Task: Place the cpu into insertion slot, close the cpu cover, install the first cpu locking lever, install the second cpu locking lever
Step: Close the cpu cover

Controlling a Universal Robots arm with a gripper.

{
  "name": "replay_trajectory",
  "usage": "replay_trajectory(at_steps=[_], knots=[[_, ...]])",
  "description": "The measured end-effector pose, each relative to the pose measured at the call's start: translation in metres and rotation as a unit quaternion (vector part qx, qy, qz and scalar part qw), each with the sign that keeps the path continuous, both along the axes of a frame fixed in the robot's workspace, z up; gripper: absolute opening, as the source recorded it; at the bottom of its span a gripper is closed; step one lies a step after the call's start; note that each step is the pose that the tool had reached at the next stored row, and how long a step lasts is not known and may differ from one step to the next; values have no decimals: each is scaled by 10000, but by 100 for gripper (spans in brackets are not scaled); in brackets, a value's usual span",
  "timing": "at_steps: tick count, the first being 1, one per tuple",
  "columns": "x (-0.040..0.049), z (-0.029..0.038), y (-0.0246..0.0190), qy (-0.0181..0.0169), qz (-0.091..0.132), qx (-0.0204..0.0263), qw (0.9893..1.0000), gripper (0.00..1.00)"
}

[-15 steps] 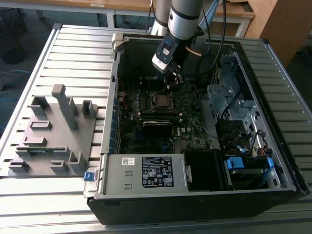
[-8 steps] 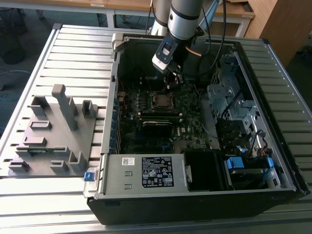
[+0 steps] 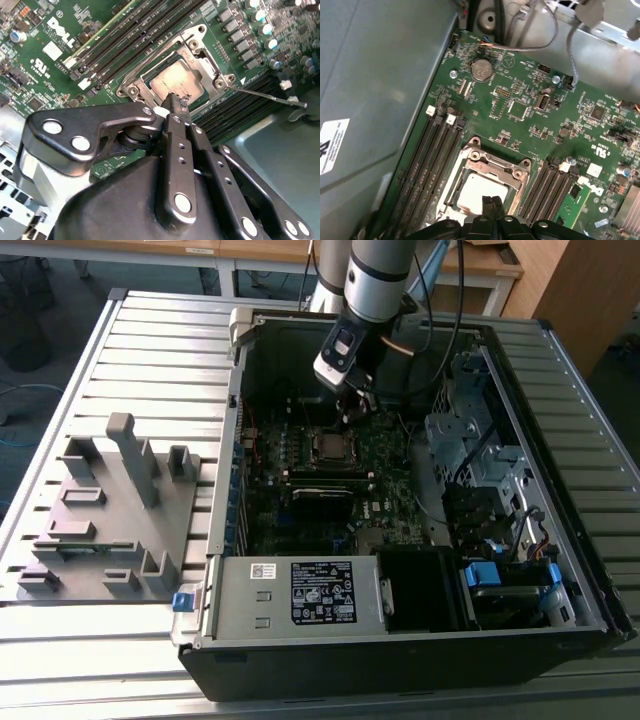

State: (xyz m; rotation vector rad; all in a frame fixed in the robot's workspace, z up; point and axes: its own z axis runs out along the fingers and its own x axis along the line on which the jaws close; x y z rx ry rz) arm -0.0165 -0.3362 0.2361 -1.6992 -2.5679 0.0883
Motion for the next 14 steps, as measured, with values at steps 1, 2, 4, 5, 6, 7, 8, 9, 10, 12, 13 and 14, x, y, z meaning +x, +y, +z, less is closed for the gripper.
replay_trajectory(at_steps=[1,2,4,5,6,7,8,9,10,12,13,14], knots=[[0,-2,0,0,69,0,10000,10],[0,-3,0,0,139,0,9999,10],[0,-7,0,0,287,0,9996,10],[0,-9,0,0,358,0,9994,10],[0,-11,0,0,429,0,9991,10],[0,-13,0,0,499,0,9988,10],[0,-14,0,0,568,0,9984,10],[0,-16,0,0,637,0,9980,10],[0,-18,0,0,705,0,9975,10],[0,-21,0,0,842,0,9964,10],[0,-22,0,0,905,1,9959,10],[0,-22,-1,0,955,1,9954,10]])
